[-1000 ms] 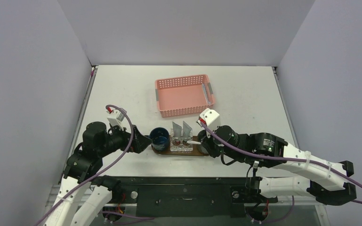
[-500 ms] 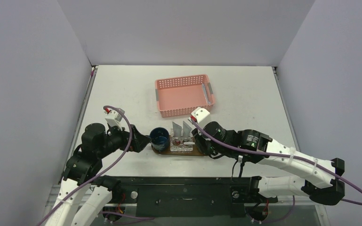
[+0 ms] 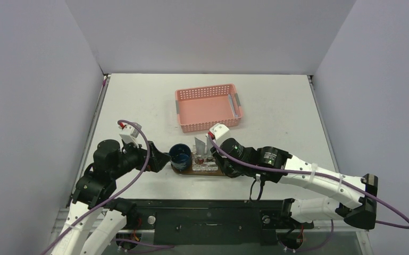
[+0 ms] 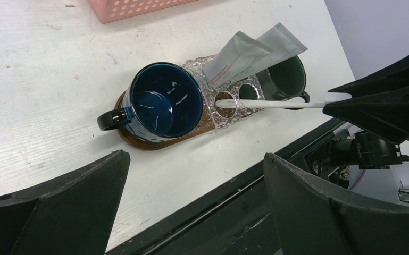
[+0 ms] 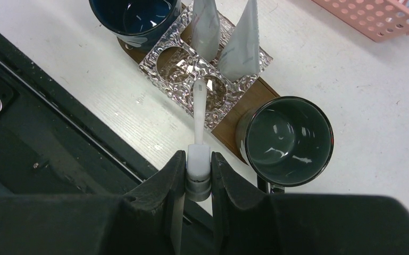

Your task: Prepare toiletry sets of a toothbrush and toothpaste on the tray

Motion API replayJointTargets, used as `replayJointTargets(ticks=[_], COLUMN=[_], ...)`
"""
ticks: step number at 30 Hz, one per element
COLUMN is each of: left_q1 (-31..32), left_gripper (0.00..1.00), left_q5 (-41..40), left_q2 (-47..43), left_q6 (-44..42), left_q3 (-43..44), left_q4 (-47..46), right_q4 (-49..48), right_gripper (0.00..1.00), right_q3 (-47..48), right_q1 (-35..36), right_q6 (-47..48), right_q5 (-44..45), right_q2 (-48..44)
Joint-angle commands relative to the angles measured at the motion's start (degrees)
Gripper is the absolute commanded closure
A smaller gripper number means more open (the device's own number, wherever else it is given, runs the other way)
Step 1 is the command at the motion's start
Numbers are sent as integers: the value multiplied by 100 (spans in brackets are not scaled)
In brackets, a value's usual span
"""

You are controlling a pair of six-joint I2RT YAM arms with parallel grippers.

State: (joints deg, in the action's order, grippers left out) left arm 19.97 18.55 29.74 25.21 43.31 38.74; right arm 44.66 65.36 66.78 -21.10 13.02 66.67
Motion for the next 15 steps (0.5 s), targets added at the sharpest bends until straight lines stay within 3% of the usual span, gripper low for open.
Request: replayJointTargets(ticks=[1,15], left_q1=[34,42], left_gripper=[4,4], left_q5=[-46,-47], left_q2=[-40,-31], left_q6=[-38,-34], left_q3=[-13,-13], left_q4=[-316,-326], right_q4=[-484,-902], right_gripper=[100,100], right_q3=[-104,-431], right_q1=[-34,-16], right_q6=[-163,-348], right_q5=[249,672], right_q2=[58,149])
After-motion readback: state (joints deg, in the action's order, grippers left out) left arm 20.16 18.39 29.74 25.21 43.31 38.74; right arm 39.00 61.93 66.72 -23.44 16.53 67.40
